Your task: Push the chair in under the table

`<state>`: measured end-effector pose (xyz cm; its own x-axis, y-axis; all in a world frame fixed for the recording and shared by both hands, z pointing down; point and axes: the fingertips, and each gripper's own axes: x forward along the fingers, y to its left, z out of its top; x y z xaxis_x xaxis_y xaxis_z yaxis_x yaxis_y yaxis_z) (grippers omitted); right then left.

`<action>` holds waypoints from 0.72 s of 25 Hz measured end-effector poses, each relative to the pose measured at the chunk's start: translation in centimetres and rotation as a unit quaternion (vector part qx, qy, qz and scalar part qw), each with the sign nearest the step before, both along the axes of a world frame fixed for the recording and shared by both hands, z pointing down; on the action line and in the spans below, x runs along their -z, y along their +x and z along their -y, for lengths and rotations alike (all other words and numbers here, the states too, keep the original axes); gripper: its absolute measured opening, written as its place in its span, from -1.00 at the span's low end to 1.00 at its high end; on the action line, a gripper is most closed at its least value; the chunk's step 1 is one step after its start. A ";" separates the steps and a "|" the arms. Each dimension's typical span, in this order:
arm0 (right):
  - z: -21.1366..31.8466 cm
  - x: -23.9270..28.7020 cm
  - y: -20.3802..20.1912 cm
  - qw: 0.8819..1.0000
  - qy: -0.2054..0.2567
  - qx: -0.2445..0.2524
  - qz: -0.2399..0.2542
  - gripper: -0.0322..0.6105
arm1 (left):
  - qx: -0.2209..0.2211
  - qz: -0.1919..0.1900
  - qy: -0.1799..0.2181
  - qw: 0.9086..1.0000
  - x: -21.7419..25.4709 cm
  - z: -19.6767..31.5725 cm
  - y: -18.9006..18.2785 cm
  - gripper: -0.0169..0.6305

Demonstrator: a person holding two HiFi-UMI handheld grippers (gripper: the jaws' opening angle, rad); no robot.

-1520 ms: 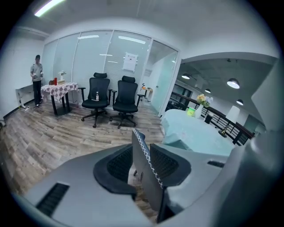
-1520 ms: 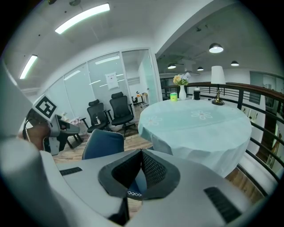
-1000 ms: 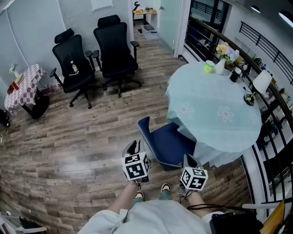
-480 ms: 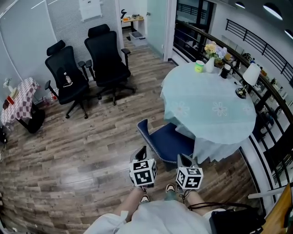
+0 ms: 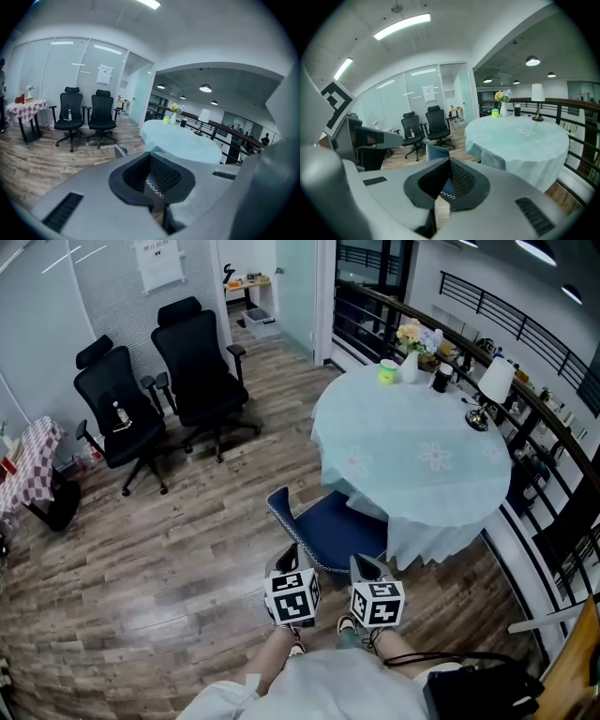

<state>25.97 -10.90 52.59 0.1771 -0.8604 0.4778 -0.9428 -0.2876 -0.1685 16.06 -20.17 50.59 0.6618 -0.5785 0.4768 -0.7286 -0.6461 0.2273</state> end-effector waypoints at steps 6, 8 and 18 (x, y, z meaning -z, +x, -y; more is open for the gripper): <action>0.1 0.6 1.5 1.000 0.004 -0.003 -0.023 -0.85 | -0.003 -0.004 -0.005 1.000 -0.5 -0.2 1.6 -0.93; 0.2 0.7 1.9 1.000 0.003 -0.002 -0.024 -0.85 | -0.004 -0.005 -0.006 1.000 -0.5 -0.1 2.1 -0.93; 0.4 0.4 3.4 1.000 -0.003 0.006 -0.020 -0.85 | 0.007 -0.002 -0.016 1.000 -0.9 0.2 3.1 -0.93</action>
<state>29.33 -11.26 52.19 0.1870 -0.8595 0.4756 -0.9520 -0.2779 -0.1280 19.18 -20.40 51.49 0.6554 -0.5720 0.4933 -0.7366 -0.6284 0.2500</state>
